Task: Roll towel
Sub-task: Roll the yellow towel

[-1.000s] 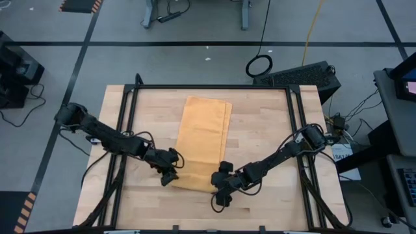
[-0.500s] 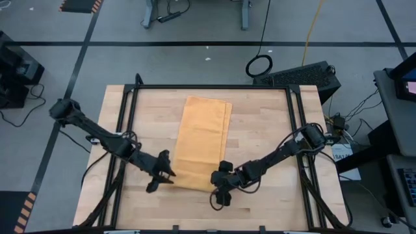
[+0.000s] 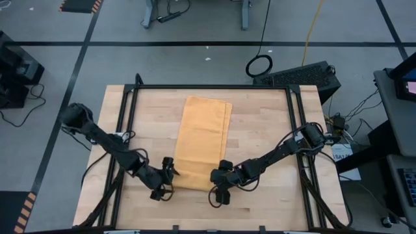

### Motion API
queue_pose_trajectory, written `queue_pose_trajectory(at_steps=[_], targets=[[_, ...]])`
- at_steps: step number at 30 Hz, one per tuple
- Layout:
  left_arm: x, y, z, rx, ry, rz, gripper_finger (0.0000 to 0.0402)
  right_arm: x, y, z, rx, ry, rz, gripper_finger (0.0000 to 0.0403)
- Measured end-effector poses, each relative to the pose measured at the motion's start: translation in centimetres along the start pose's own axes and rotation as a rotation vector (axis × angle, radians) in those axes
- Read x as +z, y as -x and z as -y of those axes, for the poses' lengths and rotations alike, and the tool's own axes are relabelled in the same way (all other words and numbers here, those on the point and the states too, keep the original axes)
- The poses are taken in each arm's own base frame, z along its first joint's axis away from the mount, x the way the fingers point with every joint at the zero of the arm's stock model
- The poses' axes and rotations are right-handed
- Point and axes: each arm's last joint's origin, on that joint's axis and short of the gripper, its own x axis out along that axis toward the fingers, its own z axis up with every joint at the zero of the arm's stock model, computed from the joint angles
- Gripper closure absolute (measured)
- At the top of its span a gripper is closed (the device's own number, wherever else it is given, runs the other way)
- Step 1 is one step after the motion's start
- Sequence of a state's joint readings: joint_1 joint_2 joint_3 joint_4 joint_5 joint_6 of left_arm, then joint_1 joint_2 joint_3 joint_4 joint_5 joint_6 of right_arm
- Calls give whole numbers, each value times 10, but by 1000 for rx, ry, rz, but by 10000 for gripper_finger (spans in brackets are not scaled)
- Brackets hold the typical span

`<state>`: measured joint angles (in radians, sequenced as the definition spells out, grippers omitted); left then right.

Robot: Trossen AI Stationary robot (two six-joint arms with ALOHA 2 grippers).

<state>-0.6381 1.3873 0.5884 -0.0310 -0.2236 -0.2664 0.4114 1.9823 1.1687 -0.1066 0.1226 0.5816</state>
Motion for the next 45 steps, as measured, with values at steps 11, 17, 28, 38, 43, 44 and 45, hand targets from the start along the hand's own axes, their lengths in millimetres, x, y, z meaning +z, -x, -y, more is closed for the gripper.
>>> queue_pose_trajectory(at_steps=[11,17,28,38,43,44,45], targets=[[-24,-30,2,154,27,-125,36,0,0,0,0,-3,2,194],[-22,-32,-5,187,170,-111,115,0,0,0,0,-2,3,223],[-11,-25,-13,-56,279,-145,386,2,3,-2,73,-6,-27,304],[4,-12,-34,-355,478,-178,387,19,13,8,291,-87,-103,393],[3,-15,-48,-446,529,-208,390,30,13,26,420,-107,-160,381],[3,-15,-52,-464,543,-212,390,32,13,29,436,-105,-166,382],[3,-15,-56,-477,558,-214,390,34,13,32,451,-99,-170,384]])
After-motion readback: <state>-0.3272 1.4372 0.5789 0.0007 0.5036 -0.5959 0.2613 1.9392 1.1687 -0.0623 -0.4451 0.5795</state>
